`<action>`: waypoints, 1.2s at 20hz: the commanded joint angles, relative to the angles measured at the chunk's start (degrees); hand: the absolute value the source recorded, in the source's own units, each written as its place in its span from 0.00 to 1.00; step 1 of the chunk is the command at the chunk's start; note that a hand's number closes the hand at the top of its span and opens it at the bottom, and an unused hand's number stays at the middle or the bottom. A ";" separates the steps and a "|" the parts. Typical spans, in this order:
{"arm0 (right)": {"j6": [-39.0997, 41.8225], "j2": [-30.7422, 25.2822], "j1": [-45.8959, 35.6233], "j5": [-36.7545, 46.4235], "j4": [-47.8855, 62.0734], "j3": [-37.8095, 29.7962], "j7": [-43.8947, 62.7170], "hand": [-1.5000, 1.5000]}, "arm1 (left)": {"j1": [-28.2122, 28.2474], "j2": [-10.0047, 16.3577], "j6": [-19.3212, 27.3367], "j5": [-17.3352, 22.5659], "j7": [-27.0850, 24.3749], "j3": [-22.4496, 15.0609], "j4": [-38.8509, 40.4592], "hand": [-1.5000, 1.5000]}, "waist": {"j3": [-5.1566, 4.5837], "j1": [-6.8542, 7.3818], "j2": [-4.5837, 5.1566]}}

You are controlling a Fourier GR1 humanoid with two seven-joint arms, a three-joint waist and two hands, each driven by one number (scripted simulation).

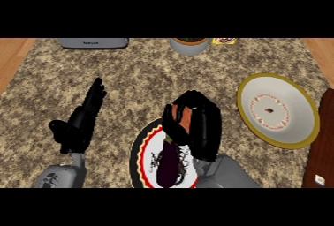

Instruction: Pick the sweet potato from the plate and place it in the bowl

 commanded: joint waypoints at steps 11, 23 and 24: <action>25.70 0.03 -20.87 15.20 -9.37 -11.37 26.98 1.00 | -1.35 1.32 -1.66 1.29 1.03 2.16 -0.04 0.50 | 0.09 0.27 0.33; 35.44 -8.54 -24.07 13.17 -4.16 -24.96 22.53 1.00 | -1.00 -0.38 -0.90 0.15 0.96 0.82 -0.50 0.50 | 0.09 0.15 0.36; 38.23 -9.31 -24.40 12.69 -3.97 -26.00 23.69 1.00 | 0.14 0.98 -2.49 1.14 0.66 1.63 -0.27 0.50 | 0.08 0.13 0.31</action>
